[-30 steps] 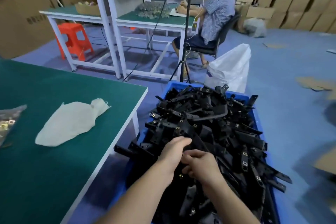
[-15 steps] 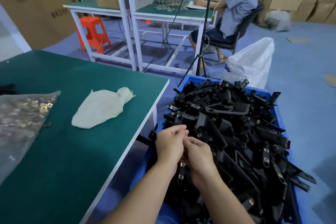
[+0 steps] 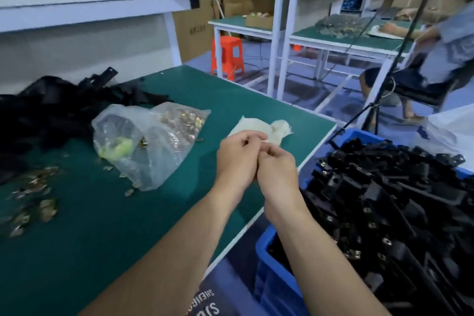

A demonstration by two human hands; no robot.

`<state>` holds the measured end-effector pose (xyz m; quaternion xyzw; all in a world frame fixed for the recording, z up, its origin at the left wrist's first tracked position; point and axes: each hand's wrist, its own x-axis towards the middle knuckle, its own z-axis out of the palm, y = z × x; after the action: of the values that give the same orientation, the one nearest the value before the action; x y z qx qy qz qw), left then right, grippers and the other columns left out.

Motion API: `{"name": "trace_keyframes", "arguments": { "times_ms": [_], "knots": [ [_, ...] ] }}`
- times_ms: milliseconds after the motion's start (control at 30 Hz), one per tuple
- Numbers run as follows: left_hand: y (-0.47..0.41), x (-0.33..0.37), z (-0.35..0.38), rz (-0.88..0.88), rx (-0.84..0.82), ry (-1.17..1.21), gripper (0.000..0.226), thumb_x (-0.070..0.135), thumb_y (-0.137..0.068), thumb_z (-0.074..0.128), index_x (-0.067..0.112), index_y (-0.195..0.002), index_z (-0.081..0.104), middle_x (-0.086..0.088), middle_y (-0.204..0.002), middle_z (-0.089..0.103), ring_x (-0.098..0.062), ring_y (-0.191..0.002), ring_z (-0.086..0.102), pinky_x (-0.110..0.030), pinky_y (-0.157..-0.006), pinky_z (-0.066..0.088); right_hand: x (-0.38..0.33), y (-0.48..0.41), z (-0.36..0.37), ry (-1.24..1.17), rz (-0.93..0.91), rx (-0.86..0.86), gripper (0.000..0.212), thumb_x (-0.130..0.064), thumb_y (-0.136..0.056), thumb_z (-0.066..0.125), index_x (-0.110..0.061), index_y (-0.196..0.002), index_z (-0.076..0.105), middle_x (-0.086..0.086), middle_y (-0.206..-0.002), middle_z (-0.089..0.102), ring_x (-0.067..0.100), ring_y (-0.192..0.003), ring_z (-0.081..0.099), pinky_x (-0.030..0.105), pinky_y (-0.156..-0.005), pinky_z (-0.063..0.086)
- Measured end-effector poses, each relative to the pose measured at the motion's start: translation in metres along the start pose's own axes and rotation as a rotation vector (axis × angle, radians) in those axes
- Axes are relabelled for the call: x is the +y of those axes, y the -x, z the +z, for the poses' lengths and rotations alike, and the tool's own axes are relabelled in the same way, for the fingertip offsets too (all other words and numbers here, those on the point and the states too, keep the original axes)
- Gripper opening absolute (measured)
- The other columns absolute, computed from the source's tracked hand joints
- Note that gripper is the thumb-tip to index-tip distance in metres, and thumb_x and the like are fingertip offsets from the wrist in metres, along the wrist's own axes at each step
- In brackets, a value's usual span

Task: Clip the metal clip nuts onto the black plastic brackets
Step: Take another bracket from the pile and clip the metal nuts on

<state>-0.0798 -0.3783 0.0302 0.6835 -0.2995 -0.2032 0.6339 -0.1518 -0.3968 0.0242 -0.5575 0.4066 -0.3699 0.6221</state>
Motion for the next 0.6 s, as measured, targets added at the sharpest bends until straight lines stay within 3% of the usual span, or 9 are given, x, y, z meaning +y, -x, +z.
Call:
{"name": "trace_keyframes", "arguments": {
  "times_ms": [133,200,267,333,400,500,600],
  "knots": [
    [0.001,0.009,-0.090,0.083,0.207,-0.088,0.030,0.011,-0.093,0.055,0.026,-0.093,0.081,0.012,-0.090,0.079,-0.003,-0.089,0.073,-0.026,-0.085,0.058,-0.013,0.024,0.077,-0.006,-0.057,-0.234,0.028,-0.011,-0.084,0.050,-0.018,-0.084,0.078,0.005,-0.081,0.078,0.015,-0.075,0.068,0.033,-0.069,0.051],
    [0.007,0.009,-0.138,0.137,0.362,-0.179,0.027,0.013,-0.092,0.059,0.024,-0.099,0.082,0.017,-0.092,0.079,0.005,-0.087,0.071,-0.015,-0.084,0.055,-0.013,0.037,0.117,0.024,-0.091,-0.378,0.033,-0.010,-0.087,0.049,-0.022,-0.085,0.079,-0.001,-0.082,0.079,0.013,-0.077,0.070,0.032,-0.070,0.054],
    [0.017,0.005,-0.185,0.178,0.532,-0.293,0.020,0.017,-0.089,0.067,0.026,-0.096,0.083,0.035,-0.077,0.069,0.015,-0.079,0.067,0.000,-0.074,0.046,-0.010,0.050,0.154,0.090,-0.111,-0.514,0.032,-0.019,-0.085,0.048,-0.026,-0.086,0.079,-0.005,-0.080,0.078,0.013,-0.076,0.071,0.034,-0.068,0.057],
    [0.027,-0.001,-0.230,0.170,0.657,-0.399,0.013,0.021,-0.087,0.073,0.029,-0.089,0.083,0.038,-0.060,0.059,0.019,-0.070,0.063,0.002,-0.067,0.042,-0.003,0.062,0.189,0.188,-0.179,-0.594,0.030,-0.026,-0.081,0.048,-0.028,-0.083,0.078,-0.010,-0.077,0.076,0.012,-0.074,0.068,0.035,-0.068,0.056],
    [0.039,-0.010,-0.274,0.125,0.770,-0.479,0.013,0.028,-0.086,0.075,0.028,-0.074,0.081,0.030,-0.054,0.060,0.012,-0.061,0.062,-0.004,-0.059,0.042,0.007,0.071,0.220,0.258,-0.281,-0.645,0.027,-0.021,-0.081,0.052,-0.030,-0.082,0.077,-0.016,-0.081,0.074,0.006,-0.080,0.067,0.030,-0.072,0.056],
    [0.057,-0.037,-0.332,-0.090,0.977,-0.605,0.049,0.044,-0.092,0.064,0.014,-0.053,0.062,0.004,-0.046,0.057,-0.010,-0.045,0.054,-0.023,-0.047,0.035,0.022,0.077,0.258,0.364,-0.376,-0.728,0.027,-0.016,-0.085,0.059,-0.033,-0.100,0.074,-0.022,-0.093,0.071,-0.008,-0.090,0.064,0.008,-0.072,0.046],
    [0.074,-0.068,-0.371,-0.219,0.955,-0.569,0.038,0.036,-0.098,0.060,0.019,-0.064,0.058,0.012,-0.054,0.055,-0.004,-0.053,0.049,-0.030,-0.058,0.038,0.030,0.072,0.292,0.492,-0.440,-0.806,0.037,-0.021,-0.092,0.060,-0.028,-0.128,0.063,-0.018,-0.098,0.064,-0.013,-0.066,0.061,0.004,-0.053,0.041]
  ]
}}
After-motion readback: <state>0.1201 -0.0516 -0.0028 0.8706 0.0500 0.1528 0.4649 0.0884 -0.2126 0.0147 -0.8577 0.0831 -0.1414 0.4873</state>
